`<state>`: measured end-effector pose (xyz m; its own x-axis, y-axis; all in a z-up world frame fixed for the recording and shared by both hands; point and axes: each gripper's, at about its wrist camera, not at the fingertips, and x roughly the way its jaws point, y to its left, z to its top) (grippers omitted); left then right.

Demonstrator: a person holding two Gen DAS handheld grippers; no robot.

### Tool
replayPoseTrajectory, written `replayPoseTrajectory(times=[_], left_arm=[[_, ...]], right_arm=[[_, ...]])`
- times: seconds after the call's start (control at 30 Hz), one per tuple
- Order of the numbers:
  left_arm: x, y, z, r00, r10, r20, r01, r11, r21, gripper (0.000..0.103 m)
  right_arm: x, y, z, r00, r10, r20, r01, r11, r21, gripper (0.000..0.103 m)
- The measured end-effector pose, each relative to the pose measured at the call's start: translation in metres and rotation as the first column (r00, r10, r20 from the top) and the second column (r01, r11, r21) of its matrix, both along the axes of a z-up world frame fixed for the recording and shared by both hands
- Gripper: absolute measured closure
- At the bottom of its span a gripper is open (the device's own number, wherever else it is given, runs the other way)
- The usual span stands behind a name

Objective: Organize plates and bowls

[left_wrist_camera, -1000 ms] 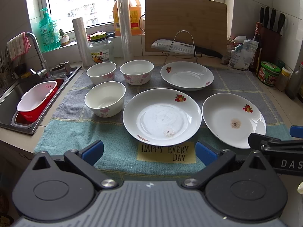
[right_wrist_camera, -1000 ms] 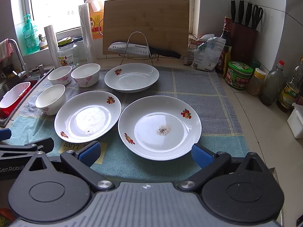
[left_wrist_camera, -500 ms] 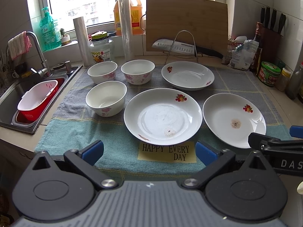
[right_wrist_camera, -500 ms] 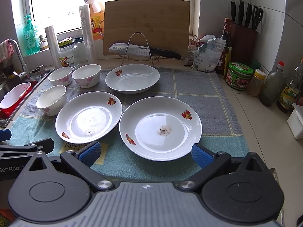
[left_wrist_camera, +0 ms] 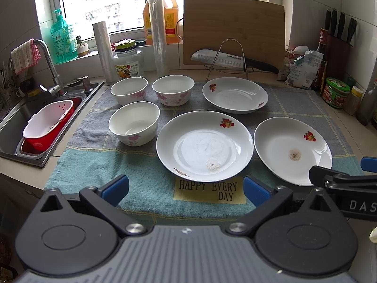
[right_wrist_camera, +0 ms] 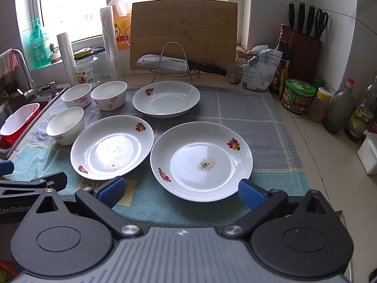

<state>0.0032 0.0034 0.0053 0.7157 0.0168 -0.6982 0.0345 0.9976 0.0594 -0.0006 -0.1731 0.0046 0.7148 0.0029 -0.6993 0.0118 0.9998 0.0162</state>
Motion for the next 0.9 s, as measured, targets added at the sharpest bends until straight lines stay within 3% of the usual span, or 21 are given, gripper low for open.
replayPoseTrajectory(times=[0.9], left_arm=[[0.015, 0.000, -0.003, 0.999, -0.041, -0.007, 0.041, 0.999, -0.008, 0.001]], right_arm=[[0.008, -0.004, 0.000, 1.000, 0.001, 0.014, -0.001, 1.000, 0.001, 0.000]])
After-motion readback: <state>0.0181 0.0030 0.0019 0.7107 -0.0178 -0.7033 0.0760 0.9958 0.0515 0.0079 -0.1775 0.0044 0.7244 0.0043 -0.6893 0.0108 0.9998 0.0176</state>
